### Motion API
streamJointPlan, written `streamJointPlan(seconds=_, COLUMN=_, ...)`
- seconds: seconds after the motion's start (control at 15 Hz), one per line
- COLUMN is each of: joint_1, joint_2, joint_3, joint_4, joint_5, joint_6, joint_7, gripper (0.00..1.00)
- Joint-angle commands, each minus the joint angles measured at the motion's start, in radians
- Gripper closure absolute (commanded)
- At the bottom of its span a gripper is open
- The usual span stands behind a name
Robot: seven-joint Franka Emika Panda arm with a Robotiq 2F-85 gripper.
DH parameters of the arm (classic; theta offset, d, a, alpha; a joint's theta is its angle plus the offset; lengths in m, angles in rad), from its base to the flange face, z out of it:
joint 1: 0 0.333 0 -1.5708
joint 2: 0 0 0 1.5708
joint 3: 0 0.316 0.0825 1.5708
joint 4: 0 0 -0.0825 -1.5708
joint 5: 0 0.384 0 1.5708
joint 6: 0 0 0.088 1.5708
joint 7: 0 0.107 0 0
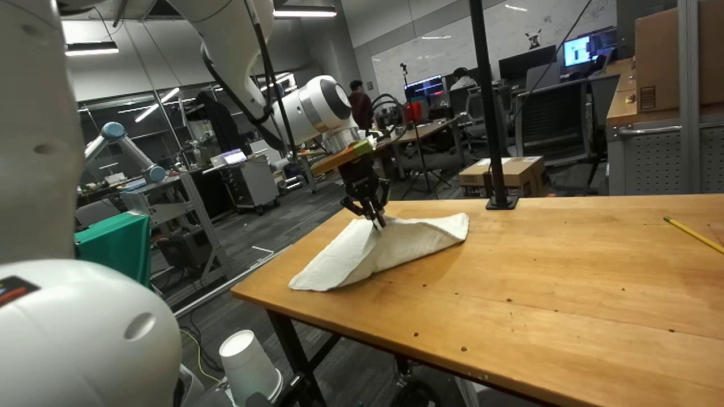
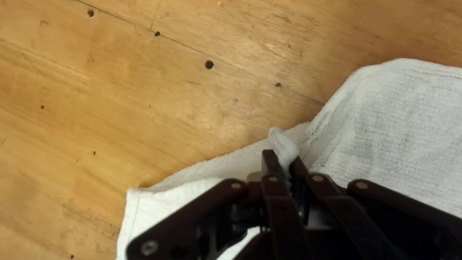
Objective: Fold the cloth on the table
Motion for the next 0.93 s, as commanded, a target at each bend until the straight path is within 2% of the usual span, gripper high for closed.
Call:
streamJointPlan(seconds=0.0, joint_1=0.052, joint_2=0.128, joint_3=0.014, joint_4=0.228, joint_5=-0.034, joint_6=-0.141, joint_7=0.037, gripper=0.90)
streamJointPlan(seconds=0.33, joint_1=0.125, joint_2=0.274, joint_3=0.013, joint_4=0.495, joint_5=-0.026, joint_6=-0.273, joint_7=0.041, gripper=0.92)
streamJointPlan(seconds=0.87, joint_1=0.231, joint_2=0.494, joint_3=-0.002, joint_4=0.883, joint_5=-0.028, joint_6=-0.421, joint_7=0.025, gripper=0.92)
